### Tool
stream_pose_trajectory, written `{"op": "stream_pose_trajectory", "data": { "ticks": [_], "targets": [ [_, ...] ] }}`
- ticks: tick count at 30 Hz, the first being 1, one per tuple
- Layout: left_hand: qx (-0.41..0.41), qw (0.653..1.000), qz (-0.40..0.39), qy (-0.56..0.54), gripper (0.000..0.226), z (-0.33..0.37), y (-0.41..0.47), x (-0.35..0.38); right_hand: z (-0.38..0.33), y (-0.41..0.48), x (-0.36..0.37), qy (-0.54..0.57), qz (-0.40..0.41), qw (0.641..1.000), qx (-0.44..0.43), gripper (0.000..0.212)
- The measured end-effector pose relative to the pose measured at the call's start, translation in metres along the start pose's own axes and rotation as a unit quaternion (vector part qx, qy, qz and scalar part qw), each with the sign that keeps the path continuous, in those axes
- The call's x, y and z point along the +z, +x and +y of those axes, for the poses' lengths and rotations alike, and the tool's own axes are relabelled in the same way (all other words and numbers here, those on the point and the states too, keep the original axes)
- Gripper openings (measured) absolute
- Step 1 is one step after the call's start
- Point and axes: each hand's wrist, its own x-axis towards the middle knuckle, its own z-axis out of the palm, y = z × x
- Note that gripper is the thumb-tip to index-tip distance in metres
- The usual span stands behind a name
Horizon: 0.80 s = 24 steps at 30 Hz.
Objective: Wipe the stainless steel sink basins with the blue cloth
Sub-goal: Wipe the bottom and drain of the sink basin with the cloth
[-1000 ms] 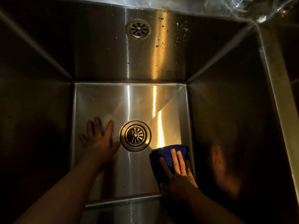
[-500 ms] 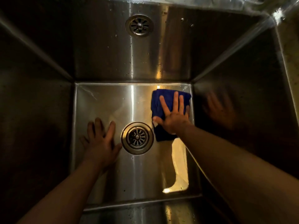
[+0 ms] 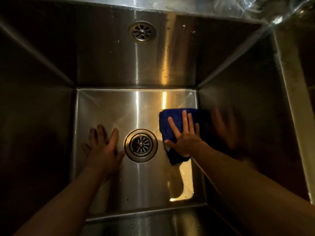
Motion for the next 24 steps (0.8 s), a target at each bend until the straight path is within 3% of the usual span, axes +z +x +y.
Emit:
{"op": "stream_pose_trajectory", "data": {
  "ticks": [13,20,24],
  "targets": [
    [0.0,1.0,0.007,0.018,0.085,0.0,0.0,-0.003,-0.036,-0.126,0.084,-0.013,-0.181,0.983,0.013,0.099],
    [-0.003,1.0,-0.006,0.006,0.083,0.0,0.001,0.0,-0.03,-0.127,0.105,0.033,-0.11,0.993,-0.003,0.103],
    [-0.007,0.999,-0.01,0.03,0.083,0.001,0.001,0.0,-0.041,-0.099,0.095,0.049,-0.019,0.998,0.042,0.096]
  ]
}}
